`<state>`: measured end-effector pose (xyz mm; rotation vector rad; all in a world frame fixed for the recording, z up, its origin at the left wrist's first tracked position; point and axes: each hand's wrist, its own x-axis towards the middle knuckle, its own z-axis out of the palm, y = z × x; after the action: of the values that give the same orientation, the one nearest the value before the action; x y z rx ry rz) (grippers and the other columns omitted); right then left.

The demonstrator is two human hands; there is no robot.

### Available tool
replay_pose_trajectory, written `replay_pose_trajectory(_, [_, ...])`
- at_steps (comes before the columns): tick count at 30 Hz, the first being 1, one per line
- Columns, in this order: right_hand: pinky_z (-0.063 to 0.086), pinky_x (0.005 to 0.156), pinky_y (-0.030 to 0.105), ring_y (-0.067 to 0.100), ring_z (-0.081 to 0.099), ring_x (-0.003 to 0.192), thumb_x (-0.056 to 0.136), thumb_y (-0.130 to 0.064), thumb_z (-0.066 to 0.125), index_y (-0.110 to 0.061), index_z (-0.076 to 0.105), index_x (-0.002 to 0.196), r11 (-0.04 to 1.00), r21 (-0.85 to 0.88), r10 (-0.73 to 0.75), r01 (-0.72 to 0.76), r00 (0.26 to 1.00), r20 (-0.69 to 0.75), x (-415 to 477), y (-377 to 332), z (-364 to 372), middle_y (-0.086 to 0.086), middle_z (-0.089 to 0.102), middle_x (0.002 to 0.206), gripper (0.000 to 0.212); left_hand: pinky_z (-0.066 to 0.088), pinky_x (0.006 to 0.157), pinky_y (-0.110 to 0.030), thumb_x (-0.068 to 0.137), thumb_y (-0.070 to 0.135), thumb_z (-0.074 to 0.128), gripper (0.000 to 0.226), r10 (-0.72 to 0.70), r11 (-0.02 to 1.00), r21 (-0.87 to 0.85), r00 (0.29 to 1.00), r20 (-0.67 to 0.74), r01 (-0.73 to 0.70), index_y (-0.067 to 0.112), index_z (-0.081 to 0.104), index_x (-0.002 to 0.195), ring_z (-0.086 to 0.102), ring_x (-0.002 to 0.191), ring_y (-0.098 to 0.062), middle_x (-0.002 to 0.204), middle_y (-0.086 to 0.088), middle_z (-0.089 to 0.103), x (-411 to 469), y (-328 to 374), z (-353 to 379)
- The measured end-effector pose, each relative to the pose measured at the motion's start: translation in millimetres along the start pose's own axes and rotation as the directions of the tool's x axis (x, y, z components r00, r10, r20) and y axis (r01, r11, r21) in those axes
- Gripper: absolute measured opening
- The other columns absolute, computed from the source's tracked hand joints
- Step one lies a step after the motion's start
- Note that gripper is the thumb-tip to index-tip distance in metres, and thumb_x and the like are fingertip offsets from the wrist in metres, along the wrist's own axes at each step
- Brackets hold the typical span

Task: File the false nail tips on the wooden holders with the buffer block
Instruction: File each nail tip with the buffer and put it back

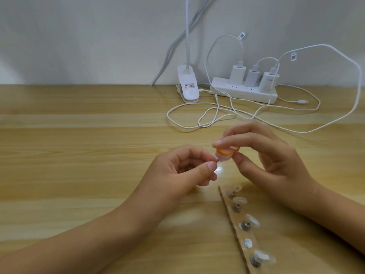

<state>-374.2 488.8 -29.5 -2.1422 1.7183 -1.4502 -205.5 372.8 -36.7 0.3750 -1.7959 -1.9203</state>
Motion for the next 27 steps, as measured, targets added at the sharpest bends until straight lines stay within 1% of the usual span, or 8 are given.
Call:
replay_pose_trajectory(2, [0.048,0.09,0.032,0.023,0.06,0.103,0.087,0.005,0.058,-0.012,0.068,0.108,0.999,0.008,0.033,-0.033,0.999,-0.005,-0.4,-0.3,-0.5,0.006,0.06,0.106,0.029,0.049,0.062,-0.013,0.075,0.022,0.078,0.006,0.003,1.0,0.015,1.0,0.003,-0.003,0.02,0.074,0.079,0.066,0.064,-0.005,0.071,0.0,0.071,-0.8,0.2,0.7])
replay_pose_trajectory(6, [0.046,0.089,0.031,0.022,0.061,0.101,0.086,-0.003,0.056,-0.01,0.07,0.104,0.998,0.049,0.035,-0.036,0.999,0.018,0.0,-3.5,1.2,0.005,0.062,0.104,0.024,0.05,0.064,-0.015,0.077,0.022,0.07,0.006,0.016,0.997,0.072,1.0,0.02,-0.017,0.021,0.073,0.082,0.067,0.07,-0.005,0.075,0.002,0.073,-1.1,-1.4,1.1])
replay_pose_trajectory(8, [0.045,0.089,0.028,0.02,0.061,0.099,0.085,0.0,0.058,-0.012,0.07,0.103,0.992,0.094,0.09,-0.09,0.996,-0.003,0.1,-4.2,1.4,0.004,0.063,0.103,0.025,0.051,0.066,-0.015,0.077,0.023,0.069,0.007,0.014,0.997,0.075,1.0,0.011,-0.015,0.025,0.073,0.083,0.068,0.072,-0.006,0.076,0.002,0.073,-1.0,-2.9,0.9])
replay_pose_trajectory(11, [0.045,0.088,0.03,0.023,0.062,0.097,0.085,-0.002,0.057,-0.01,0.071,0.101,0.992,0.099,0.072,-0.074,0.997,0.02,0.6,-5.7,2.1,0.004,0.064,0.101,0.023,0.052,0.068,-0.016,0.08,0.025,0.072,0.007,0.018,0.995,0.096,0.999,0.034,-0.022,0.023,0.073,0.087,0.069,0.075,-0.007,0.078,0.002,0.073,-1.1,-2.5,0.9])
replay_pose_trajectory(14, [0.044,0.088,0.025,0.019,0.062,0.096,0.084,0.001,0.058,-0.01,0.071,0.1,0.988,0.117,0.102,-0.103,0.995,0.017,0.6,-6.2,1.4,0.004,0.063,0.099,0.024,0.052,0.067,-0.015,0.078,0.026,0.072,0.012,0.013,0.997,0.075,0.999,0.035,-0.016,0.019,0.073,0.087,0.069,0.074,-0.006,0.077,0.001,0.074,-1.7,-3.2,0.4])
replay_pose_trajectory(17, [0.044,0.087,0.025,0.021,0.061,0.095,0.084,-0.003,0.057,-0.008,0.071,0.101,0.989,0.123,0.077,-0.081,0.996,0.038,1.8,-6.8,1.9,0.006,0.062,0.099,0.022,0.053,0.067,-0.016,0.075,0.026,0.071,0.018,0.011,0.998,0.068,0.999,0.036,-0.014,0.015,0.074,0.089,0.07,0.075,-0.008,0.077,-0.001,0.074,-1.2,-2.9,0.4])
replay_pose_trajectory(20, [0.044,0.087,0.023,0.016,0.061,0.096,0.083,0.005,0.058,-0.009,0.07,0.101,0.984,0.134,0.118,-0.12,0.993,0.021,1.7,-5.1,1.2,0.005,0.062,0.099,0.026,0.051,0.064,-0.014,0.073,0.025,0.07,0.013,0.003,0.999,0.039,1.0,0.017,-0.004,0.018,0.074,0.082,0.069,0.07,-0.006,0.074,0.0,0.073,-1.3,-3.2,0.3])
replay_pose_trajectory(27, [0.043,0.089,0.025,0.019,0.061,0.097,0.083,0.003,0.059,-0.008,0.07,0.103,0.98,0.149,0.128,-0.128,0.992,0.012,0.7,-6.9,1.5,0.005,0.062,0.1,0.025,0.051,0.064,-0.014,0.074,0.026,0.069,0.013,0.018,1.0,0.025,1.0,0.002,-0.018,0.018,0.073,0.083,0.067,0.068,-0.006,0.073,0.001,0.072,-0.3,-2.2,1.6])
